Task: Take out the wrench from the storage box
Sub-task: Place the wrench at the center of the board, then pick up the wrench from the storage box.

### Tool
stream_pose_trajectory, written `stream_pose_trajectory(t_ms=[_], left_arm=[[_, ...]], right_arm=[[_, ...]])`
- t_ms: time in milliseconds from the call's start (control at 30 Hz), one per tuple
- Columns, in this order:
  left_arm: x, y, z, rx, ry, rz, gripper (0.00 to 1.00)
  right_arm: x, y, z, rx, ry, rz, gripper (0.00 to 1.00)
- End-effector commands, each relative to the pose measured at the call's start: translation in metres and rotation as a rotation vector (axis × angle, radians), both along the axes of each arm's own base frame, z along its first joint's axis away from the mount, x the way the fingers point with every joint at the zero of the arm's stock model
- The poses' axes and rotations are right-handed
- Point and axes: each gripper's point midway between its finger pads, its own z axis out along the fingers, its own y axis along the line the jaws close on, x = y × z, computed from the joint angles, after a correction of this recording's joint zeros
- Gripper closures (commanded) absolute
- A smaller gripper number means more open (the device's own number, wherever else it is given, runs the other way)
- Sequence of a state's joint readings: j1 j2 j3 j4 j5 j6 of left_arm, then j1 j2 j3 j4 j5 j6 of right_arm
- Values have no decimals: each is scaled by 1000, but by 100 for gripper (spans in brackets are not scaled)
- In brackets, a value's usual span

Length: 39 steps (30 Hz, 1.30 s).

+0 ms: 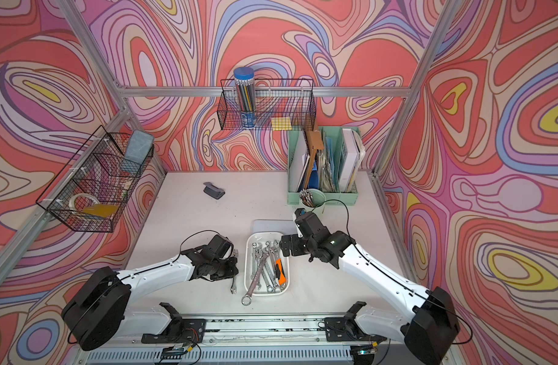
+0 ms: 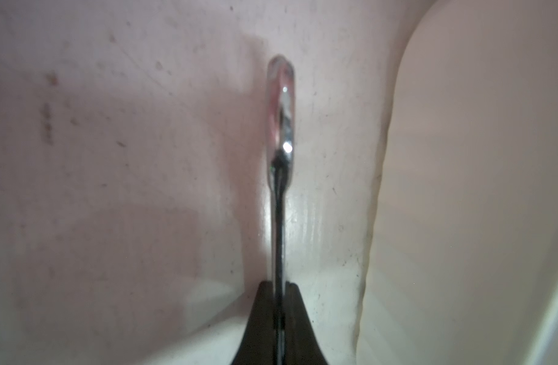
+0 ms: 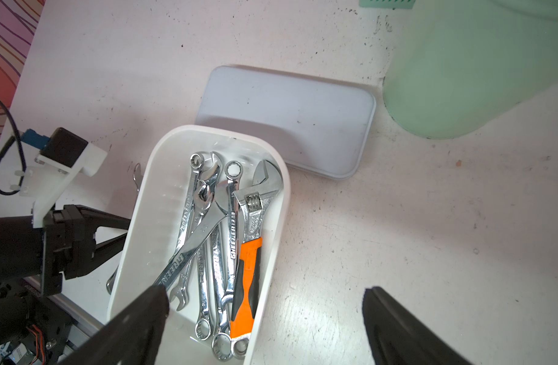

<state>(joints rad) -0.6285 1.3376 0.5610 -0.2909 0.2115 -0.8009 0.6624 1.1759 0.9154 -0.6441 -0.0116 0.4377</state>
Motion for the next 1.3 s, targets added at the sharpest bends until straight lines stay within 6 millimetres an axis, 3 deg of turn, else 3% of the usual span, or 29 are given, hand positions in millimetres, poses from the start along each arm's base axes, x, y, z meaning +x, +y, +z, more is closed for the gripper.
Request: stream_pose_trajectory(t_ms=[0,267,533,633,767,867,1000,1267], left_arm=[[0,0,-4,-6,11,7,88],[-3,6,-11,29,34,18,76],[-3,10,-7,62,37,10,72],[1,8,7,60,26,6,64],[9,5,46,69,-50,1,59],[14,-8,77,46,-117,-21,54],[15,-30,98,68,-171,-90,49],[9,-85,91,131,-182,-258,47]], right_arm=[[2,0,4,-7,-12,1,2],[1,-1,2,-9,-10,1,2],[2,-1,3,-11,-15,-2,2],[2,-3,5,-17,-21,-2,2],[2,-4,7,-21,-27,-3,2],[2,-4,8,-21,-30,-3,2],[1,-9,9,-34,-38,-12,2],[0,-18,10,-59,-52,-37,2]])
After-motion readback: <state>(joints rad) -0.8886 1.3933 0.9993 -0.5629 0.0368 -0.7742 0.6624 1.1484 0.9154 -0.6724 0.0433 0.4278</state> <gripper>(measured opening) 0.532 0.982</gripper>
